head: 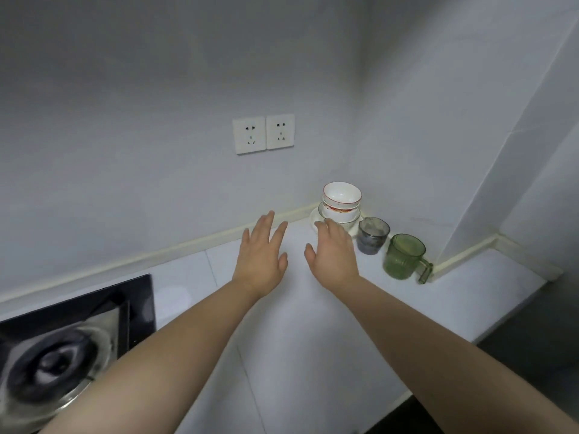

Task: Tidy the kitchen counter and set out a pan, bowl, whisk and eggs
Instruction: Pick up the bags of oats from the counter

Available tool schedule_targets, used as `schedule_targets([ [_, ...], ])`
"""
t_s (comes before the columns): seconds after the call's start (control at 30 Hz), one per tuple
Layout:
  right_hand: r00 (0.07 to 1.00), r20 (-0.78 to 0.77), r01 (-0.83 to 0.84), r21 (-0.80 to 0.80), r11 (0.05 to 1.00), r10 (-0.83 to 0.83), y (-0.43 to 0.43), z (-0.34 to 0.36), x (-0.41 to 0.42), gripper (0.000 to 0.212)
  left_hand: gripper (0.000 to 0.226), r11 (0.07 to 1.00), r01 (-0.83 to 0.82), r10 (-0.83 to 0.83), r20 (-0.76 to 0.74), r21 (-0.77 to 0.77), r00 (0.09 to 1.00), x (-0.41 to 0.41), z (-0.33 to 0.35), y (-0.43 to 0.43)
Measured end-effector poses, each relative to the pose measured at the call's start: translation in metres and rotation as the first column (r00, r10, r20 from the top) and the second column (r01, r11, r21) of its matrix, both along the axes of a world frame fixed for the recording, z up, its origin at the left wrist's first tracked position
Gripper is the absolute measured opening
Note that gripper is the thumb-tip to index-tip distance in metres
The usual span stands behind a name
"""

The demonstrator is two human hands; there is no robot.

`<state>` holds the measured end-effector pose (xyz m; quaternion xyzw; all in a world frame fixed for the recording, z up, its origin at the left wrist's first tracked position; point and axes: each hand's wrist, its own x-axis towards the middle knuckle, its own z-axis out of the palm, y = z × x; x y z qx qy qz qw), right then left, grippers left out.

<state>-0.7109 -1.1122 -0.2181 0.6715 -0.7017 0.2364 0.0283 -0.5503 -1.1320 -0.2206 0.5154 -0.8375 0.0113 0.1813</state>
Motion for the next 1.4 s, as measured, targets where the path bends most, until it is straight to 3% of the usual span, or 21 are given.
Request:
schedule_targets([
  [0.3,0.974,-0.069,-0.211,0.082,0.974,0.216,0.062,0.021,0.138,0.059,0.064,0.975,-0.217,0.218,0.033,-0.041,0.975,0.138,0.012,0.082],
  [0.73,0.871,-0.072,-0.486,0.022,0.873,0.487,0.181,0.039,0.330,0.059,0.063,0.883,-0.439,0.459,0.112,-0.162,0.881,0.330,0.027,0.242],
  [1.07,0.701,-0.191,-0.701,-0.011,0.713,0.687,0.277,0.046,0.489,0.059,0.066,0.710,-0.686,0.703,0.105,-0.160,0.704,0.476,0.030,0.392],
  [1.4,0.516,-0.220,-0.848,0.003,0.529,0.828,0.333,0.041,0.614,0.061,0.065,0.512,-0.846,0.859,0.079,-0.148,0.506,0.567,0.020,0.485],
])
